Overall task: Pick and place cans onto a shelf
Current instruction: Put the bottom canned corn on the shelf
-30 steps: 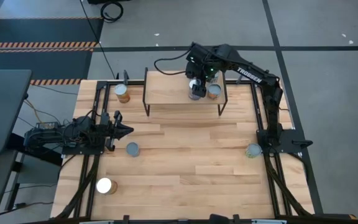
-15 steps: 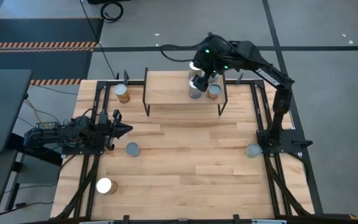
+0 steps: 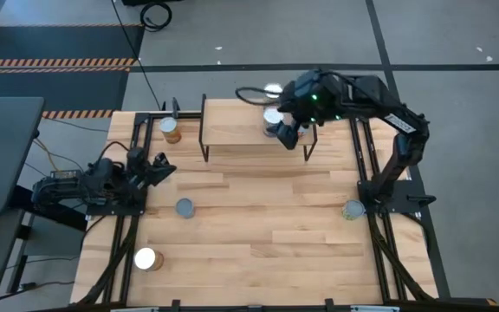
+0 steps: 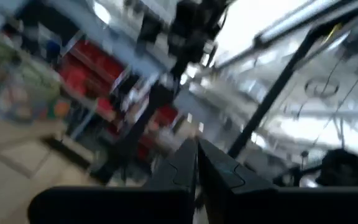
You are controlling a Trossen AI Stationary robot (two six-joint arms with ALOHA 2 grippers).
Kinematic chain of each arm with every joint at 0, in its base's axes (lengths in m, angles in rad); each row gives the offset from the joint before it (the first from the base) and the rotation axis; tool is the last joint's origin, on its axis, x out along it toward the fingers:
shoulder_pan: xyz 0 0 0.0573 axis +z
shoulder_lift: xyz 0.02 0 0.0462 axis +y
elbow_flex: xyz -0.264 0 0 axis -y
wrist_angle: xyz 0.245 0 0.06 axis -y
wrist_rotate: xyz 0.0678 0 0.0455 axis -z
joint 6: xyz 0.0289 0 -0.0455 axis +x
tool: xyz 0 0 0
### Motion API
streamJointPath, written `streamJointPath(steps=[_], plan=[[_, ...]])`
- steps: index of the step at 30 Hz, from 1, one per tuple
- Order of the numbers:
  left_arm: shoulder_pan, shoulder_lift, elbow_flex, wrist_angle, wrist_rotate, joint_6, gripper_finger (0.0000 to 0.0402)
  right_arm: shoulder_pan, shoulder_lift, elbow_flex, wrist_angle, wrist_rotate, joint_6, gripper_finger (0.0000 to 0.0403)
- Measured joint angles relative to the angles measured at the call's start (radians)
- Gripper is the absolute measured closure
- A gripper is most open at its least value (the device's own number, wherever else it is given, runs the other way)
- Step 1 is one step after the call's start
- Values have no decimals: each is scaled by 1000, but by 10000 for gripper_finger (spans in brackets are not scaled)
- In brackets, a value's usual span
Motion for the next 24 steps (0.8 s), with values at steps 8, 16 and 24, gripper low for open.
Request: streamJointPath(steps=[8,16,24], plan=[[-95,374,400,-516,24,63,398,100,-49,0,-19,96,1,57],[-310,858,905,-1077,194,-110,400,180,-110,0,-139,155,20,57],[-584,1187,1323,-1494,307,-428,398,251,-133,0,-179,159,-16,57]])
